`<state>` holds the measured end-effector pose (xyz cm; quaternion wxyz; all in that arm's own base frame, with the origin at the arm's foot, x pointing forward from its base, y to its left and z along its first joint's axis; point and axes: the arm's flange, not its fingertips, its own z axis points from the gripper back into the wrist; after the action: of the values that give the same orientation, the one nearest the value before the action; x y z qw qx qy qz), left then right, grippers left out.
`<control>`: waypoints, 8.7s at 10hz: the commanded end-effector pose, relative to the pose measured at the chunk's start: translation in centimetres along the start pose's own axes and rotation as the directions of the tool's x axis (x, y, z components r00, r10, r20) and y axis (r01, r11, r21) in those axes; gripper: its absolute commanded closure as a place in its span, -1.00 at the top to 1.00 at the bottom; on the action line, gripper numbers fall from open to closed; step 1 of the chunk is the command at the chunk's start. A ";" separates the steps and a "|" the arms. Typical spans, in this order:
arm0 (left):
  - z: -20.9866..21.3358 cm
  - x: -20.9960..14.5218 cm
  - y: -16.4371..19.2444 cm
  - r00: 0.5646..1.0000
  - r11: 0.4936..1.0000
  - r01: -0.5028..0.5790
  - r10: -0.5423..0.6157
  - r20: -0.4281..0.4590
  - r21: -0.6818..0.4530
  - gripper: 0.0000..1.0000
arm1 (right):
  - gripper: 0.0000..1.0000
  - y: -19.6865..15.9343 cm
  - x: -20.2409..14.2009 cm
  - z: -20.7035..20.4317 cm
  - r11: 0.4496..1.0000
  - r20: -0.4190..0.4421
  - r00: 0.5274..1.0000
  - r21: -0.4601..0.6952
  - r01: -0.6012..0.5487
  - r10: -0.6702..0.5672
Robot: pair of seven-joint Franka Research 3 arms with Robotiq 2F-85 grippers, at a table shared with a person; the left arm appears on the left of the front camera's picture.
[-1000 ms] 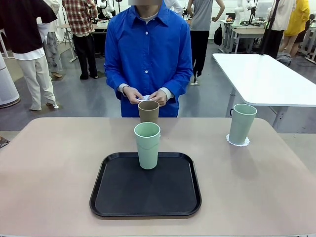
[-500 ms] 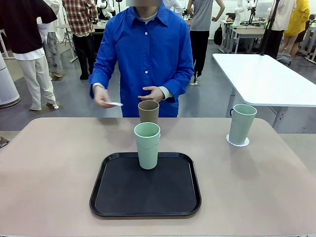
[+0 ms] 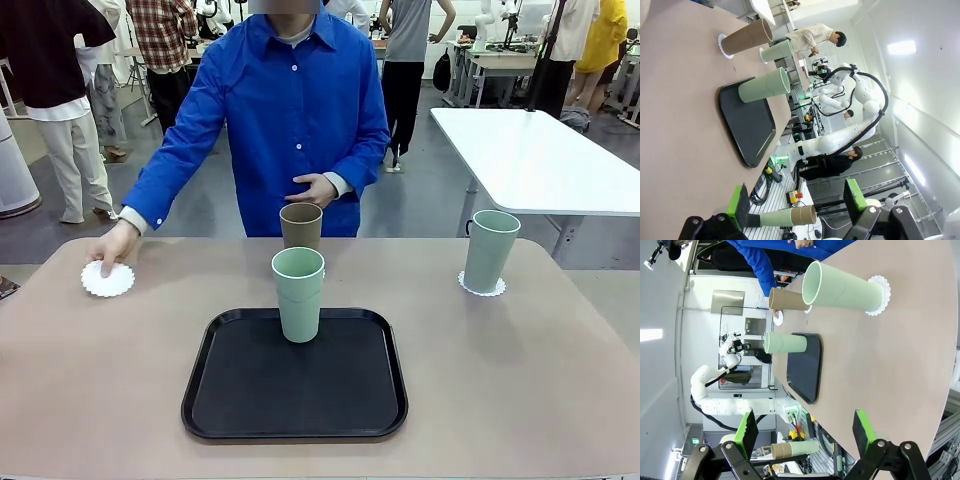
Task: Place coasters on the table and set cups on them.
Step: Take one Reusable plastic cup from the Flat Tray and place it on a coaster set by the human.
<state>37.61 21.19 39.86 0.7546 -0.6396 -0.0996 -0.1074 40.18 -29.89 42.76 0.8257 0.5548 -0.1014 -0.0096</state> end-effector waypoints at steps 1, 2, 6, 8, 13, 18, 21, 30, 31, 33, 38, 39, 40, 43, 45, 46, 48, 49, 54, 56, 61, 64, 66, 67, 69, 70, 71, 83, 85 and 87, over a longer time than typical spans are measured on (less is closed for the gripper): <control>0.1 0.0 -0.2 1.000 1.000 0.009 -0.008 0.002 -0.004 0.99 | 1.00 0.1 0.0 0.0 1.000 0.002 1.000 -0.007 0.010 -0.010; 0.1 0.0 -0.2 1.000 1.000 0.009 -0.008 0.002 -0.004 0.99 | 1.00 0.1 0.0 0.0 1.000 0.002 1.000 -0.007 0.010 -0.010; 0.1 0.0 -0.2 1.000 1.000 0.009 -0.008 0.002 -0.004 0.99 | 1.00 0.1 0.0 0.0 1.000 0.002 1.000 -0.007 0.010 -0.010; 0.1 0.0 -0.2 1.000 1.000 0.009 -0.008 0.002 -0.004 0.99 | 1.00 0.1 0.0 0.0 1.000 0.002 1.000 -0.007 0.010 -0.010; 0.1 0.0 -0.2 1.000 1.000 0.009 -0.008 0.002 -0.004 0.99 | 1.00 0.1 0.0 0.0 1.000 0.002 1.000 -0.007 0.010 -0.010; -2.6 1.6 -2.2 0.990 0.986 0.133 -0.129 -0.049 0.104 0.99 | 1.00 0.1 0.0 0.0 1.000 0.002 1.000 -0.007 0.010 -0.010; -13.9 6.1 -8.5 0.829 0.779 0.539 -0.423 -0.365 0.322 0.99 | 1.00 0.1 0.0 0.0 1.000 0.002 1.000 -0.007 0.010 -0.010; -34.0 6.7 -5.0 0.361 0.422 0.890 -0.412 -0.837 0.176 0.99 | 1.00 0.1 0.0 0.0 1.000 0.002 1.000 -0.007 0.010 -0.010; -33.9 6.8 -4.7 0.406 0.491 0.853 -0.410 -0.817 0.177 0.99 | 1.00 0.1 0.0 0.0 1.000 0.002 1.000 -0.007 0.010 -0.010; -34.3 6.5 -5.6 0.380 0.444 0.877 -0.408 -0.830 0.184 0.99 | 1.00 0.1 0.0 0.0 1.000 0.002 1.000 -0.007 0.010 -0.010; -35.1 7.9 -2.7 0.375 0.415 0.896 -0.518 -0.769 0.158 0.99 | 1.00 0.1 0.0 0.0 1.000 0.002 1.000 -0.007 0.010 -0.010; -36.0 9.0 -2.0 0.340 0.408 0.909 -0.612 -0.714 0.083 0.99 | 1.00 0.1 0.0 0.0 1.000 0.002 1.000 -0.007 0.010 -0.010; -36.5 9.5 -1.7 0.302 0.378 0.925 -0.692 -0.656 0.028 0.99 | 1.00 0.1 0.0 0.0 1.000 0.002 1.000 -0.007 0.010 -0.010; -36.0 9.7 -0.3 0.219 0.269 0.960 -0.892 -0.396 -0.073 0.99 | 1.00 0.1 0.0 0.0 1.000 0.002 1.000 -0.007 0.010 -0.010; -34.6 9.2 0.7 0.276 0.298 0.951 -0.939 -0.204 -0.087 0.99 | 1.00 0.1 0.0 0.0 1.000 0.002 1.000 -0.007 0.010 -0.010; -34.1 8.7 1.3 0.294 0.305 0.952 -0.940 -0.171 -0.041 0.99 | 1.00 0.1 0.0 0.0 1.000 0.002 1.000 -0.007 0.010 -0.010; -34.0 8.2 2.1 0.353 0.357 0.934 -0.924 -0.144 0.001 0.99 | 1.00 0.1 0.0 0.0 1.000 0.002 1.000 -0.007 0.010 -0.010; -34.3 7.9 2.7 0.373 0.377 0.926 -0.916 -0.150 0.006 0.99 | 1.00 0.1 0.0 0.0 1.000 0.002 1.000 -0.007 0.010 -0.010; -35.6 7.4 5.9 0.420 0.429 0.903 -0.885 -0.198 0.000 0.99 | 1.00 0.1 0.0 0.0 1.000 0.002 1.000 -0.007 0.010 -0.010; -35.1 6.9 5.6 0.408 0.419 0.908 -0.892 -0.192 -0.017 0.99 | 1.00 0.1 0.0 0.0 1.000 0.002 1.000 -0.007 0.010 -0.010; -38.3 6.9 7.9 0.314 0.305 0.942 -0.949 0.039 -0.141 0.99 | 1.00 0.1 0.0 0.0 1.000 0.002 1.000 -0.007 0.010 -0.010; -39.8 7.1 10.1 0.316 0.306 0.942 -0.947 0.059 -0.137 0.99 | 1.00 0.1 0.0 0.0 1.000 0.002 1.000 -0.007 0.010 -0.010; -40.3 7.3 11.2 0.327 0.318 0.940 -0.943 0.060 -0.127 0.99 | 1.00 0.1 0.0 0.0 1.000 0.002 1.000 -0.007 0.010 -0.010; -40.7 7.2 11.4 0.326 0.316 0.940 -0.943 0.069 -0.129 0.99 | 1.00 0.1 0.0 0.0 1.000 0.002 1.000 -0.007 0.010 -0.010; -41.8 7.5 11.8 0.310 0.301 0.945 -0.949 0.059 -0.126 0.99 | 1.00 0.1 0.0 0.0 1.000 0.002 1.000 -0.007 0.010 -0.010; -42.3 7.6 12.2 0.317 0.308 0.942 -0.947 0.052 -0.131 0.99 | 1.00 0.1 0.0 0.0 1.000 0.002 1.000 -0.007 0.010 -0.010; -42.8 7.7 12.4 0.317 0.308 0.941 -0.947 0.049 -0.139 0.99 | 1.00 0.1 0.0 0.0 1.000 0.002 1.000 -0.007 0.010 -0.010; -47.4 8.2 13.0 0.308 0.298 0.936 -0.951 0.023 -0.189 0.99 | 1.00 0.1 0.0 0.0 1.000 0.002 1.000 -0.007 0.010 -0.010; -48.6 8.1 13.0 0.307 0.296 0.933 -0.952 0.021 -0.207 0.99 | 1.00 0.1 0.0 0.0 1.000 0.002 1.000 -0.007 0.010 -0.010; -49.6 8.1 13.2 0.310 0.298 0.929 -0.951 0.021 -0.219 0.99 | 1.00 0.1 0.0 0.0 1.000 0.002 1.000 -0.007 0.010 -0.010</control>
<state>49.27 -25.08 22.03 0.4886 -0.5279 -0.3902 -0.5748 40.14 -29.99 42.72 0.8257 0.5548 -0.1019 -0.0106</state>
